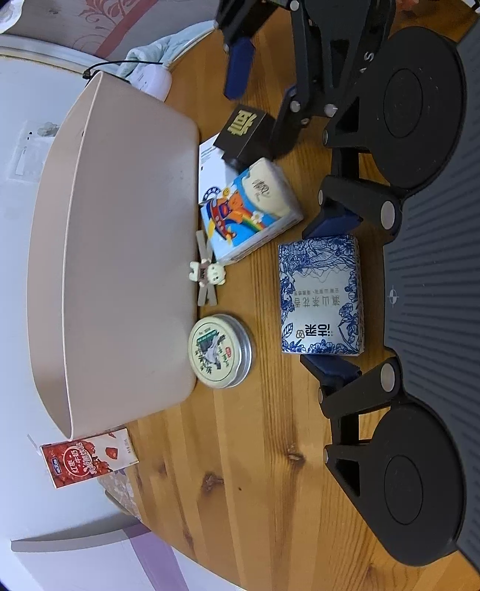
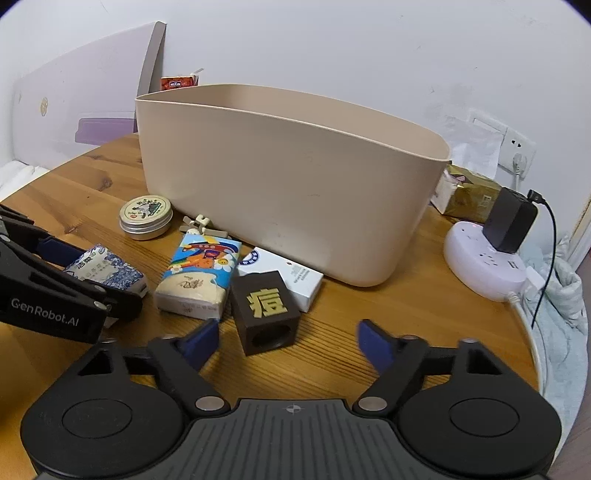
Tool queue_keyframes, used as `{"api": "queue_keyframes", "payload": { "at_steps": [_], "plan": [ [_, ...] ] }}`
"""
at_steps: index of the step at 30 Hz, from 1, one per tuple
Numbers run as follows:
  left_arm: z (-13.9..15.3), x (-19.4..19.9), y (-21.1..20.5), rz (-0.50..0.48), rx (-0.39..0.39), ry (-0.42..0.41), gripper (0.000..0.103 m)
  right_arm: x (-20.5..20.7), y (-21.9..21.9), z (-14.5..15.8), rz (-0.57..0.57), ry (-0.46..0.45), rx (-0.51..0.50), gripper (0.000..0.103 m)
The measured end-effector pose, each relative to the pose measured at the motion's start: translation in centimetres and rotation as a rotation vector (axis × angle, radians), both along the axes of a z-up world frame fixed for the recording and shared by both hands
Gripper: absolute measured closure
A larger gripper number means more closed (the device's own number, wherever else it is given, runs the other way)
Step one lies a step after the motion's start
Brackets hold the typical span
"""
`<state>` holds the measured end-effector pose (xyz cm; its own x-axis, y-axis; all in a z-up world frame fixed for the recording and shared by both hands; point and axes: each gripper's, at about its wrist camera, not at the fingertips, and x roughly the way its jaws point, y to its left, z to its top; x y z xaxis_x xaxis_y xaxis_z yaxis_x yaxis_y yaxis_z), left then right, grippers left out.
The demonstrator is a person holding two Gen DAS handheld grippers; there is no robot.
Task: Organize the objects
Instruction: 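Grasp the blue-and-white box with the left tool while the right tool grasps the black cube box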
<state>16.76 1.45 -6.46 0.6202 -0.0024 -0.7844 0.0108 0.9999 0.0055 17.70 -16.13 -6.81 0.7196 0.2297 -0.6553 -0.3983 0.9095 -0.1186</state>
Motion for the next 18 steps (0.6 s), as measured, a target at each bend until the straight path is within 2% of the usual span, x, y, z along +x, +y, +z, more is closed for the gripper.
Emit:
{"api": "queue_keyframes", "payload": {
  "at_steps": [1,4,10,18],
  "plan": [
    [0.0,0.0,0.0,0.0,0.0,-0.002,0.038,0.1,0.1,-0.1,0.002,0.003,0.002,0.041],
    [0.0,-0.1,0.0,0.002,0.002,-0.005,0.039,0.1,0.3,-0.3,0.02,0.015,0.017,0.069],
    [0.4,-0.8,0.6,0.028,0.014,-0.018,0.039,-1.1,0.5,0.2,0.043,0.012,0.023,0.073],
    [2.2,-2.3,2.0,0.048,0.02,-0.064,0.039,-3.5,-0.5,2.2,0.039,-0.037,0.019,0.074]
  ]
}}
